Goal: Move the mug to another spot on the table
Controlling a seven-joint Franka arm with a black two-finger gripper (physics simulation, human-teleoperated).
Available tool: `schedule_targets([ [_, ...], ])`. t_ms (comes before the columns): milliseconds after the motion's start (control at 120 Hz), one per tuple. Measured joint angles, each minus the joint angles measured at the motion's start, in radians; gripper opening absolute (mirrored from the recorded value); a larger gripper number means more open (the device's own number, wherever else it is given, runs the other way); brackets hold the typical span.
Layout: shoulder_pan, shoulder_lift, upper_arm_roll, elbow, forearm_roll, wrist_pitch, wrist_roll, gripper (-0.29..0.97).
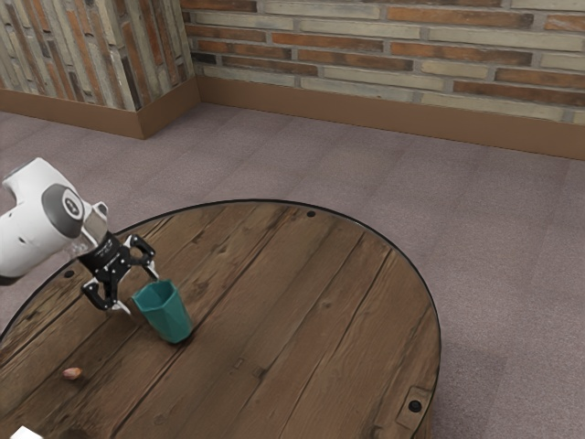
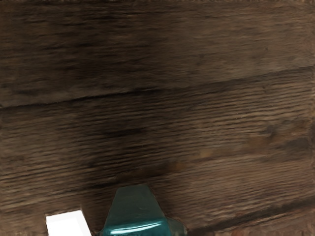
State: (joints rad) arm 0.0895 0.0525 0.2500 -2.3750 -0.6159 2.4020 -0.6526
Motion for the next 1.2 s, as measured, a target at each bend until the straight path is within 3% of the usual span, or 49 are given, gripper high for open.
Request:
schedule_targets([
  [200, -0.003, -0.099, 0.0, -0.034, 0.031, -0.009, 0.008, 0.67],
  [400, -0.014, -0.221, 0.017, 0.036, 0.253, -0.099, -0.008, 0.68],
  [592, -0.104, -0.14, 0.009, 0.364, 0.488, -0.293, 0.019, 0.68],
  [808, -0.118, -0.057, -0.039, 0.605, 0.658, -0.436, 0.178, 0.68],
  [983, -0.143, -0.048, -0.063, 0.665, 0.712, -0.521, 0.306, 0.68],
  [1200, -0.202, -0.053, -0.064, 0.662, 0.731, -0.563, 0.421, 0.68],
])
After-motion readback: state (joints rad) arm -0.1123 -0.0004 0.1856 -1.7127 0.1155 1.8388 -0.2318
